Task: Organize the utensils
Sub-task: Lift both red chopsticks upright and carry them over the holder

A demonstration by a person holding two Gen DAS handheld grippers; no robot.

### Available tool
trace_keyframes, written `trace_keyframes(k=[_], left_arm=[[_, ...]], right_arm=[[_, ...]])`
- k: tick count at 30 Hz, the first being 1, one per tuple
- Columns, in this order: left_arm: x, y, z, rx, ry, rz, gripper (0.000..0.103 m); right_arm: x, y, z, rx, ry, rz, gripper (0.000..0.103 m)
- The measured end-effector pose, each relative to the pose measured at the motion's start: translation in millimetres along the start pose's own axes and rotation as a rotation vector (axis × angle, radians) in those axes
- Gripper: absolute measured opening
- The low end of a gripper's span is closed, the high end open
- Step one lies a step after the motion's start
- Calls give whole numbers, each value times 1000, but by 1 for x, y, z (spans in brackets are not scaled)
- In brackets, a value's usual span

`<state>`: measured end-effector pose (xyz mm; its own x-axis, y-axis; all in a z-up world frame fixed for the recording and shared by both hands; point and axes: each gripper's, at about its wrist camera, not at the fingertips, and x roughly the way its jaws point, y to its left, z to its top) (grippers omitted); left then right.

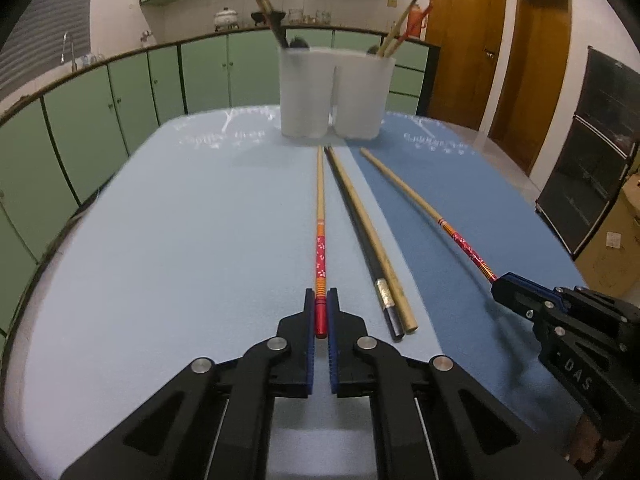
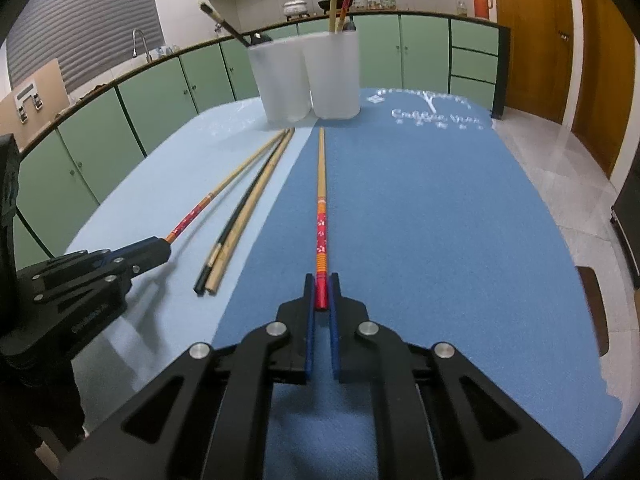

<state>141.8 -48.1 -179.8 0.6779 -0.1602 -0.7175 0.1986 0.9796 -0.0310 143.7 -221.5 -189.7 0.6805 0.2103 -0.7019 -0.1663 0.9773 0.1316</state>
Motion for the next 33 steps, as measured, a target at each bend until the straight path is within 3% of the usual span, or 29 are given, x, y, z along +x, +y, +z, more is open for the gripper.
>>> trace_keyframes(k=[13, 19, 33], left_arm=[[-72, 7, 67, 18, -190, -6, 5], [-95, 5, 101, 32, -265, -48, 5], [-114, -1, 139, 67, -334, -99, 5]], right_arm=[[-74, -6, 72, -17, -186, 32, 5], [-103, -9, 113, -16, -256, 84, 5], [-128, 2, 171, -67, -287, 129, 5]])
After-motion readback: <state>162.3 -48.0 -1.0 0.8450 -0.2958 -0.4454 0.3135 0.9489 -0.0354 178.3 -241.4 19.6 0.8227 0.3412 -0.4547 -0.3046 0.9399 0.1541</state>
